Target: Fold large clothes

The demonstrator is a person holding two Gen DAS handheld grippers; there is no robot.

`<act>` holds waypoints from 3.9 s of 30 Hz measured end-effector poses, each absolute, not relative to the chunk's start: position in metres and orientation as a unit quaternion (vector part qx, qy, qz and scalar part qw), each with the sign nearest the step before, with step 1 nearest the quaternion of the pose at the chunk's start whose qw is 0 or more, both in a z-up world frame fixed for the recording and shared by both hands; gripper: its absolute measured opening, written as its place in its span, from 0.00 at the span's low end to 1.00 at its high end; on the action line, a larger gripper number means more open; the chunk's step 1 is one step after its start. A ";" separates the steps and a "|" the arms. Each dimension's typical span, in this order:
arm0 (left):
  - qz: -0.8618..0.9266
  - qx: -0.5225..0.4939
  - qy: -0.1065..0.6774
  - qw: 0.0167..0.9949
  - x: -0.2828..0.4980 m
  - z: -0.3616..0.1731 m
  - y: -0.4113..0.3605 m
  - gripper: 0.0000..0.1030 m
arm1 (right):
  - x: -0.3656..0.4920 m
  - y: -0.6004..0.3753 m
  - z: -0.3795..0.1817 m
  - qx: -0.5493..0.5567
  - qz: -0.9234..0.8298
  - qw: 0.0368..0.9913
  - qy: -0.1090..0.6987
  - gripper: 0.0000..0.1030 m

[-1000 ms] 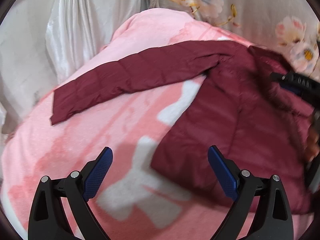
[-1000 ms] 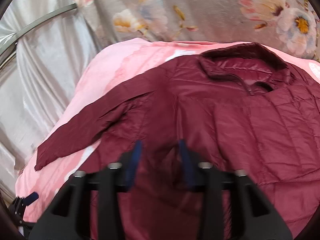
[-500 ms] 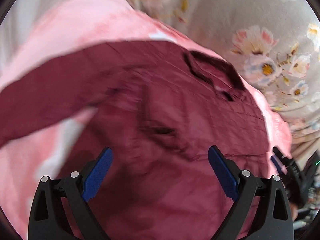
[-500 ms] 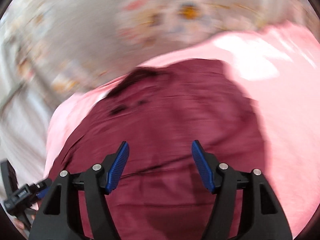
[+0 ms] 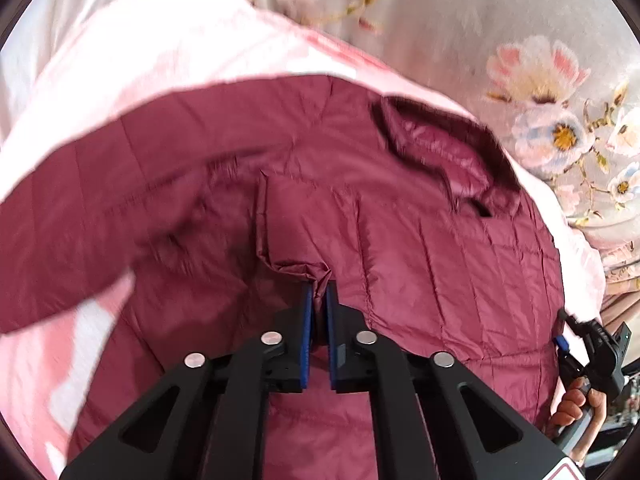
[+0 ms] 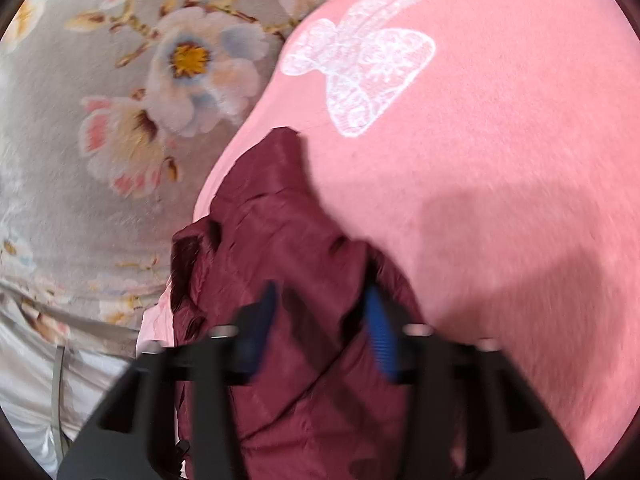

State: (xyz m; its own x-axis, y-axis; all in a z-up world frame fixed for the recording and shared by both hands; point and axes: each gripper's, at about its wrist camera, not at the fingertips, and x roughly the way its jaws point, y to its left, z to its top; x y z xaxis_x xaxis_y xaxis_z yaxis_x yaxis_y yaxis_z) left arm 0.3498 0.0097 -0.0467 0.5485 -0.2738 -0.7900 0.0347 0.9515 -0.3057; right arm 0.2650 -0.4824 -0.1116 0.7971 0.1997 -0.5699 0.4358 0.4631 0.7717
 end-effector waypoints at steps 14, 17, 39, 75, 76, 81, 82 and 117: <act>-0.058 -0.047 0.436 0.897 0.341 -0.093 0.004 0.04 | 0.274 -0.440 -0.100 0.268 -0.153 0.879 0.362 0.01; -0.050 -0.033 0.420 0.905 0.335 -0.096 0.001 0.06 | 0.274 -0.432 -0.098 0.241 -0.162 0.882 0.371 0.02; -0.086 -0.107 0.415 0.899 0.335 -0.098 0.017 0.14 | 0.301 -0.233 -0.090 0.119 -0.033 0.903 0.411 0.14; 0.166 -0.346 0.401 0.832 0.200 -0.078 0.308 0.66 | 0.220 -0.226 -0.069 0.096 -0.034 0.922 0.375 0.45; 0.176 -0.359 0.400 0.825 0.196 -0.083 0.321 0.66 | 0.208 -0.224 -0.067 0.096 -0.029 0.922 0.374 0.45; 0.156 -0.416 0.375 0.814 0.192 -0.087 0.345 0.61 | 0.164 -0.224 -0.071 0.118 -0.019 0.916 0.382 0.51; 0.155 -0.403 0.377 0.819 0.199 -0.084 0.342 0.44 | 0.158 -0.225 -0.073 0.122 -0.020 0.915 0.384 0.52; -0.272 -0.081 0.382 0.880 0.277 0.038 -0.156 0.62 | 0.102 -0.311 -0.060 0.165 -0.091 0.917 0.352 0.58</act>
